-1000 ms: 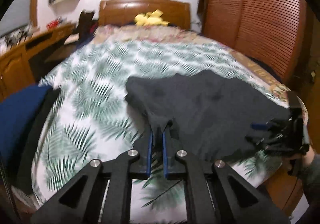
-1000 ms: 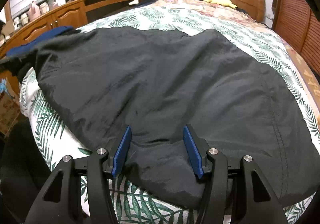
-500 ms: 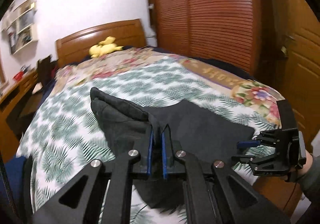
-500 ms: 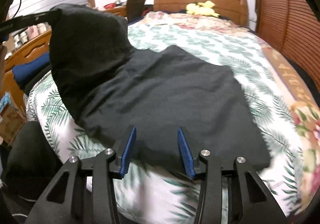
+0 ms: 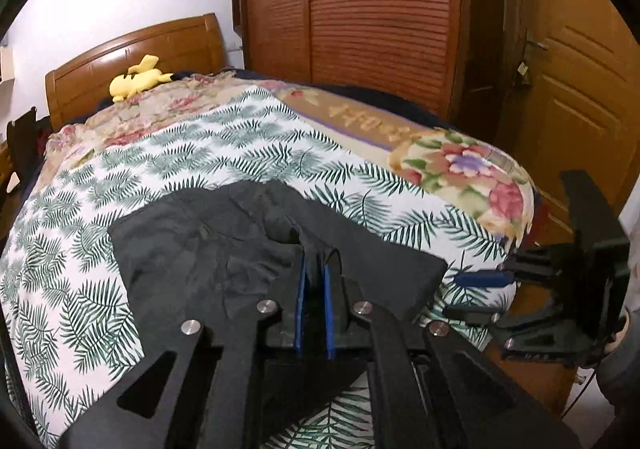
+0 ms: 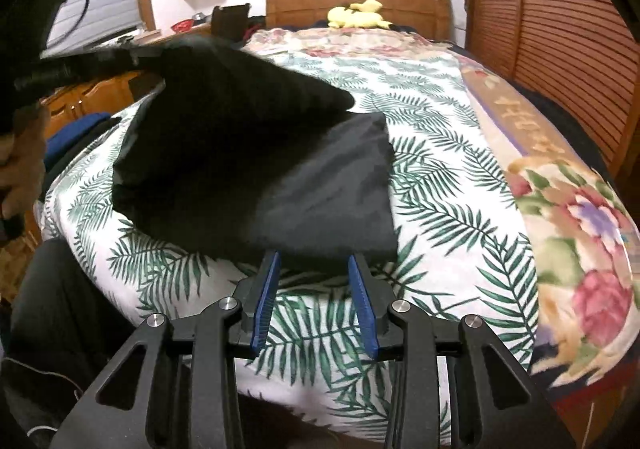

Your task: Fold large clothes

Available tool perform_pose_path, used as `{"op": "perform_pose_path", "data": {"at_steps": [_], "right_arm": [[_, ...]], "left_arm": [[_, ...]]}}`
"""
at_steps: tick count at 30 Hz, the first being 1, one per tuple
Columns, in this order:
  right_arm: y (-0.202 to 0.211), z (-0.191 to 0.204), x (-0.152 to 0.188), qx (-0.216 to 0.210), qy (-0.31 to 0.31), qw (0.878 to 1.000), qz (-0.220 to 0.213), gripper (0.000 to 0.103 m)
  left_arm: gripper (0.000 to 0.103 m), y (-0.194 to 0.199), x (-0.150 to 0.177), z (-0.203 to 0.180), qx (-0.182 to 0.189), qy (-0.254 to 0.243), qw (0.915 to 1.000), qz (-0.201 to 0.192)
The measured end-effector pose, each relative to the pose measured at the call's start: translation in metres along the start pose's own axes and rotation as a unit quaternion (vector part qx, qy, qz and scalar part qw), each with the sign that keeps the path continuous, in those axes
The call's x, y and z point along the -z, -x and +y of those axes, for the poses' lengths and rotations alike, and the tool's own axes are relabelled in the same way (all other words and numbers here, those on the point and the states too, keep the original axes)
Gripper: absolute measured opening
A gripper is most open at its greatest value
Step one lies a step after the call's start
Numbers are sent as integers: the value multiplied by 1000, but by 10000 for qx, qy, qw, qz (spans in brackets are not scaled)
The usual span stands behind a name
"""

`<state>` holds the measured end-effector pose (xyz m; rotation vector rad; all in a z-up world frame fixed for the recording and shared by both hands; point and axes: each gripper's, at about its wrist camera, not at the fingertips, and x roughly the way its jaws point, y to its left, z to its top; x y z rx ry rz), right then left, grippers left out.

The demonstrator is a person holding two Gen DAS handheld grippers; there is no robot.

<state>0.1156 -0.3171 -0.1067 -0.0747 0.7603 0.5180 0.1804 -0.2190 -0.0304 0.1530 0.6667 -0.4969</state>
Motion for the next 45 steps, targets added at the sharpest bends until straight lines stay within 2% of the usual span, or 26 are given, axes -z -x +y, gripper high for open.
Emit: {"op": "perform_pose_path", "data": {"at_steps": [3,9,12,20,22,24,35,45], "right_arm": [[1,-2,-3,-70,-143,9998,-71,35],[4,4,-20,-85,-182,9995,-251,35],[8,8,-35,-126,-206,9989,-393,35],[2,42,-75,-217,34,9978,-627,36],[-5,50,-80,-217,78,9979,-600,48],[-14,57,-84,-186,103,9982,-559,52],[-63,69,-96,-124,99,9997,-178,55],[-96,57,-77,-336,-246,9986,327,56]], "left_arm": [[8,6,0,3,-42,73,10000,-28],[12,38,6,14,251,250,9989,-317],[13,58,14,27,122,295,9984,-467],[15,88,46,74,-219,567,9967,-530],[15,91,53,83,-315,607,9962,-532],[15,94,63,93,-398,665,9956,-526],[16,102,104,130,-658,980,9921,-432],[17,97,135,146,-796,1224,9888,-299]]}}
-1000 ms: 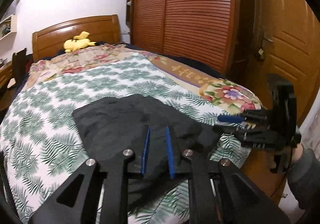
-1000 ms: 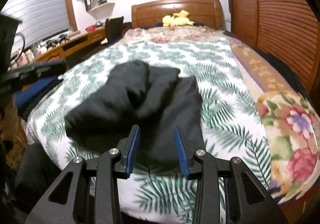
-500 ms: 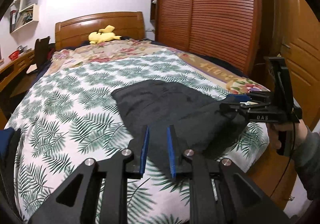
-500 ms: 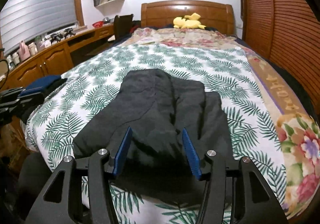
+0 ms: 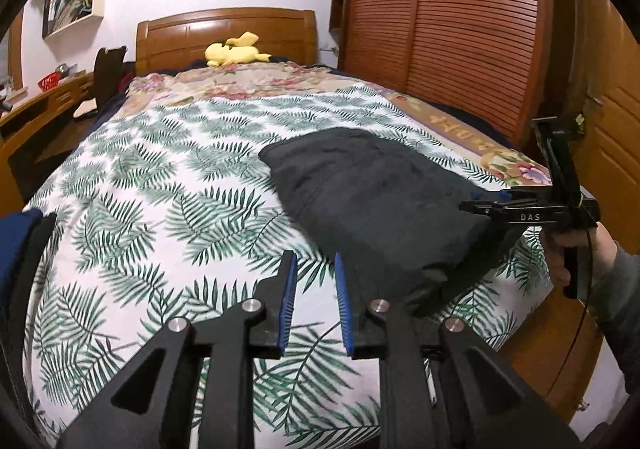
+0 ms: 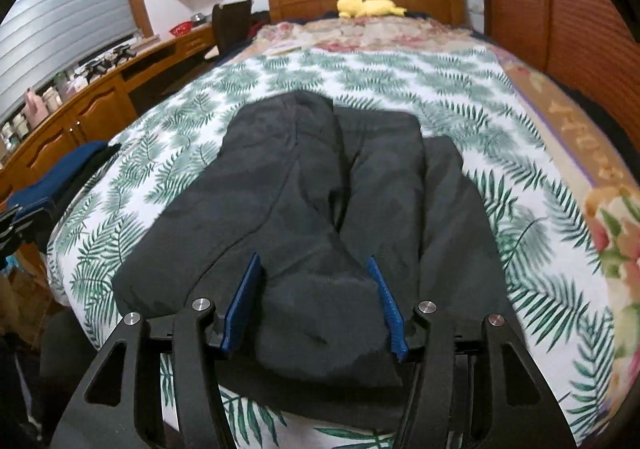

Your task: Fold large clothes

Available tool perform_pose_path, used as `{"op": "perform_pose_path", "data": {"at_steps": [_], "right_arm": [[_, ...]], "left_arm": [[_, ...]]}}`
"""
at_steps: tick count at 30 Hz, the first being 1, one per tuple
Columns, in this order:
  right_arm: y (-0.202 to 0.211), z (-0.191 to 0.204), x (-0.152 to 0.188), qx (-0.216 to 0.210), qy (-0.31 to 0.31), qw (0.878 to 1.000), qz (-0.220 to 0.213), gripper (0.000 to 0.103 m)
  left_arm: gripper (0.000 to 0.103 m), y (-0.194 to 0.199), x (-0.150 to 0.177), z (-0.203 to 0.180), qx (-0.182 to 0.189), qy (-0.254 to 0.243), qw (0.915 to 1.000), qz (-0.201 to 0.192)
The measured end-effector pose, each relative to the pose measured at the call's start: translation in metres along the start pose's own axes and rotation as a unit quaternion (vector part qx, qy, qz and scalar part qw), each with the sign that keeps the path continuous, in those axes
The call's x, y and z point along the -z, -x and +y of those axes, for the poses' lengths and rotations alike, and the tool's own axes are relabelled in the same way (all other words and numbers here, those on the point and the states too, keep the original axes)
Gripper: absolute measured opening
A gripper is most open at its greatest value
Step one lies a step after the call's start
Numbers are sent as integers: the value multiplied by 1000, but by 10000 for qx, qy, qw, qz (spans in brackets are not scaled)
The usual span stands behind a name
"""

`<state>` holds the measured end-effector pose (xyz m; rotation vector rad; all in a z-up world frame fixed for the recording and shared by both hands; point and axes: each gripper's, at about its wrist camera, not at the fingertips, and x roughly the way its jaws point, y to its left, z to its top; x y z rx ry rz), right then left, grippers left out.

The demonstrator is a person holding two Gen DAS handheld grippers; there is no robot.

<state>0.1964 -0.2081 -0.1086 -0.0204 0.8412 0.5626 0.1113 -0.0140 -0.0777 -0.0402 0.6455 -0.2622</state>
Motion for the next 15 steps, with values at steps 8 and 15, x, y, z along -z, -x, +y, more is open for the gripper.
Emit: {"op": "perform_pose_path", "data": {"at_steps": [8,15], "right_arm": [[-9,-1,9,-194,-113,9996,157,58],[-11,15,9,-705,254,9966,328,15]], "left_arm": [[17,-6,9,5,5,82,9999,124],[17,-5,10,4,-28,88,9998,151]]}}
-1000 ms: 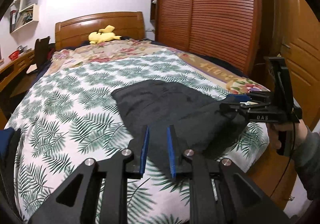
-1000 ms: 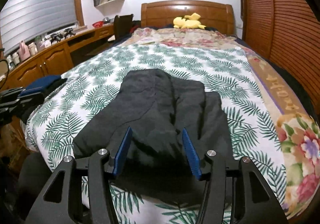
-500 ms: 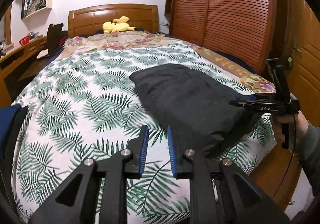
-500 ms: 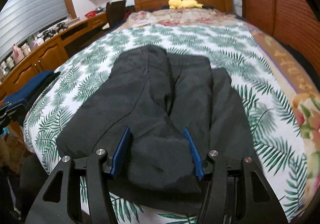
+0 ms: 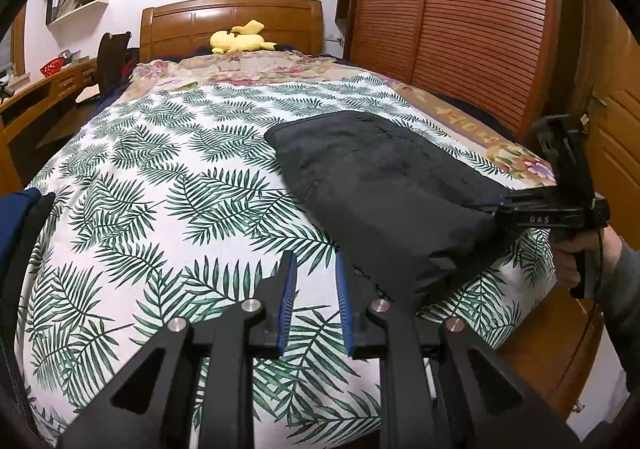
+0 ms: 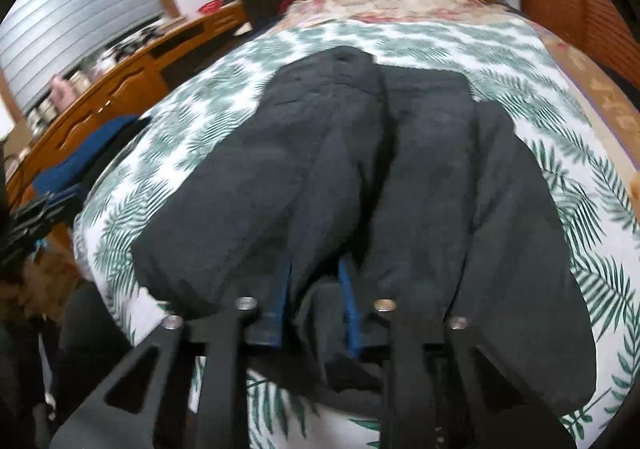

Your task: Fold large clothes

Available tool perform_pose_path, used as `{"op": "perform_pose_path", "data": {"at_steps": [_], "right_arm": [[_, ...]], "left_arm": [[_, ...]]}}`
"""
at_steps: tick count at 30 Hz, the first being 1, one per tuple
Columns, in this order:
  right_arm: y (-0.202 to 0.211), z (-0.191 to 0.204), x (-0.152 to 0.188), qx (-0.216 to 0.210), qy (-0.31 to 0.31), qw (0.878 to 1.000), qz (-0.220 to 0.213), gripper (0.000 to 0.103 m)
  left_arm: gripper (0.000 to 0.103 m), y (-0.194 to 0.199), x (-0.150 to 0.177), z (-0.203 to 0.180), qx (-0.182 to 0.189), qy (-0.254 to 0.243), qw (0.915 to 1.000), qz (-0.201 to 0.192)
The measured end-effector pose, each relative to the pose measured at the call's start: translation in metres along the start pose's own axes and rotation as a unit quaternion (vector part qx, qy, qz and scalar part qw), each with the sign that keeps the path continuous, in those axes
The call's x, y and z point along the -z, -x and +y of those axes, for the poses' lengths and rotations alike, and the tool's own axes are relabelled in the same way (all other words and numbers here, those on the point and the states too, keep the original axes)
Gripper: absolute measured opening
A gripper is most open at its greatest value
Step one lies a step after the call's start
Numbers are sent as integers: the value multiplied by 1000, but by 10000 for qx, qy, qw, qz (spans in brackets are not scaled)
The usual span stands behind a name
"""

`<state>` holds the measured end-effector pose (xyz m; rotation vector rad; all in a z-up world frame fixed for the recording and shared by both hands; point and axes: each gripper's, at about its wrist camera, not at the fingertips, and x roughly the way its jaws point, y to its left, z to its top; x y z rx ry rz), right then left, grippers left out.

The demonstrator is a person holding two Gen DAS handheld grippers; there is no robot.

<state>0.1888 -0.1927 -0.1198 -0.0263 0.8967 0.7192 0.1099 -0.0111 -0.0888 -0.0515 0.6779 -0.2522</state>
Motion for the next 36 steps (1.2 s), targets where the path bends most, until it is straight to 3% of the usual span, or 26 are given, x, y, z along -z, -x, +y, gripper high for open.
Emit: {"op": "perform_pose_path", "data": {"at_steps": [2,8,13,17,22,27,32,36], "right_arm": [[10,3,-3,103,-25,9997,-212,12],[72,17,-27,-110,-41,9931,-1164,8],[99,19,-40,63,46,9897,-1431,7],[126,-6,-38,306,-171,9849,-1696,7],[137,-41,-16,891,-428,9823,-1590,7],[102,-70,15,1233,-734,9856,-895,8],[94,-74,24,1366,-789,9851,-690,18],[110,-61,17,1709,-539,9794,-936,52]], "left_arm": [[17,4,0,-1,-23,-11,10000,-19],[17,14,-2,-5,-27,0,10000,-91],[17,19,-7,-13,18,-88,9999,-134],[17,20,-11,-19,71,-140,9997,-169],[17,16,-12,-25,170,-181,9995,-176],[19,11,-13,-29,198,-210,9995,-139],[20,8,-15,-33,222,-264,9993,-119],[21,10,-16,-36,234,-277,9992,-165]]}}
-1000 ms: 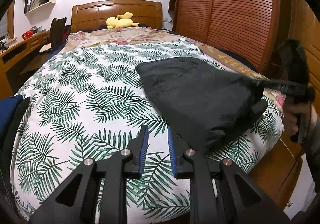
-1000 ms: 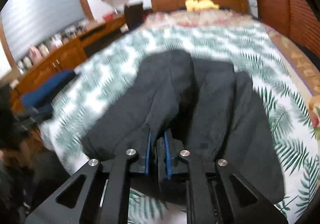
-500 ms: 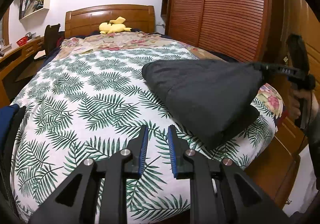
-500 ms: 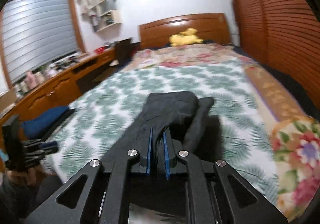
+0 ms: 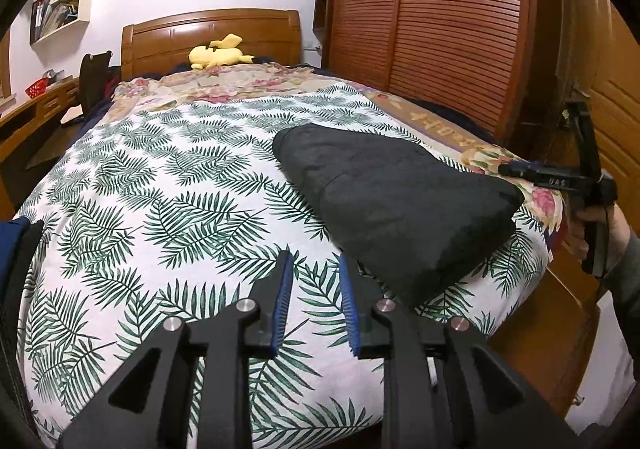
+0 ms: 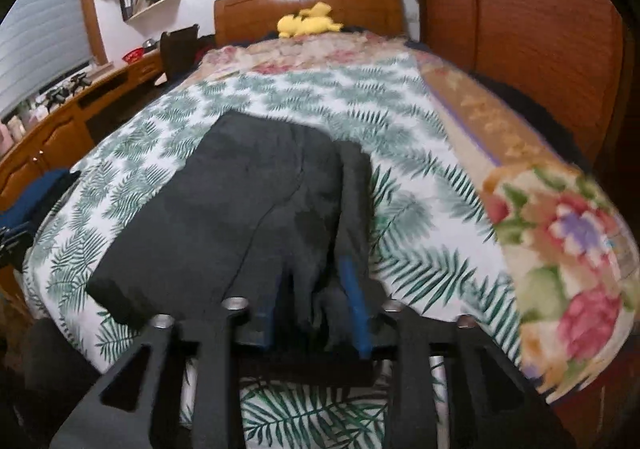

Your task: Fold large clothes

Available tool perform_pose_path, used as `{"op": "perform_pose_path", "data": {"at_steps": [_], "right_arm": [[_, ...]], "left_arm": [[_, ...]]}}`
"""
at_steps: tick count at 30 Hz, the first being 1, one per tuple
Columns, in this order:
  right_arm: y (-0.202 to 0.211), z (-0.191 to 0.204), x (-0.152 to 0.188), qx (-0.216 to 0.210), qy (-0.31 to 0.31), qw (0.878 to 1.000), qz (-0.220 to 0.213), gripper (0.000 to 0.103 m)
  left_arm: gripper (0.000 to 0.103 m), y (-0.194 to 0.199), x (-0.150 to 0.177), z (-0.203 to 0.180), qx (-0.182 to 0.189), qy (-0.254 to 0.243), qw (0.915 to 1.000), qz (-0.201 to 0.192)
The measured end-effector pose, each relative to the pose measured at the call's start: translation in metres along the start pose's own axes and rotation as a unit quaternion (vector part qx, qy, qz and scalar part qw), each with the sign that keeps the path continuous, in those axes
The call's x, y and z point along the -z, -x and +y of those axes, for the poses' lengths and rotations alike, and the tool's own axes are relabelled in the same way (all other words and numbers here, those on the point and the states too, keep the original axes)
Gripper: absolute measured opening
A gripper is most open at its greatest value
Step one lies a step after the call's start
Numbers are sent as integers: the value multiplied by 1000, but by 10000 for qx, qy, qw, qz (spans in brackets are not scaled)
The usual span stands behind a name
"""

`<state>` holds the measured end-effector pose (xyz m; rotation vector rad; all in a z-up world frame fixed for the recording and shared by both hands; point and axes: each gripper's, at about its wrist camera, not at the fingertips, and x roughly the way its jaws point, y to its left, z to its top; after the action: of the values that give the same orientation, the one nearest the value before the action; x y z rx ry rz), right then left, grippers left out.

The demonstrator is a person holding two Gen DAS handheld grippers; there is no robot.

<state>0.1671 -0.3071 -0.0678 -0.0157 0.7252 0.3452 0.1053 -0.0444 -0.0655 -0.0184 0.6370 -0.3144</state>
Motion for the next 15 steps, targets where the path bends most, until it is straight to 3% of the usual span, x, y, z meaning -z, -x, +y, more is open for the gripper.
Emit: {"op": "perform_pose_path", "data": {"at_steps": [2,5,15], "right_arm": [[11,11,-8,106,191,9995,-237,56],[10,29,-16,-72,352,9989,-312,56],[-41,100,-4,-744,894,9931,166,56]], "left_arm": [[22,0,0,-1,5,-16,10000,-15],[22,-2,-2,-1,13,-34,10000,-15],[23,-19,-9,-2,-4,-102,9999,68]]}}
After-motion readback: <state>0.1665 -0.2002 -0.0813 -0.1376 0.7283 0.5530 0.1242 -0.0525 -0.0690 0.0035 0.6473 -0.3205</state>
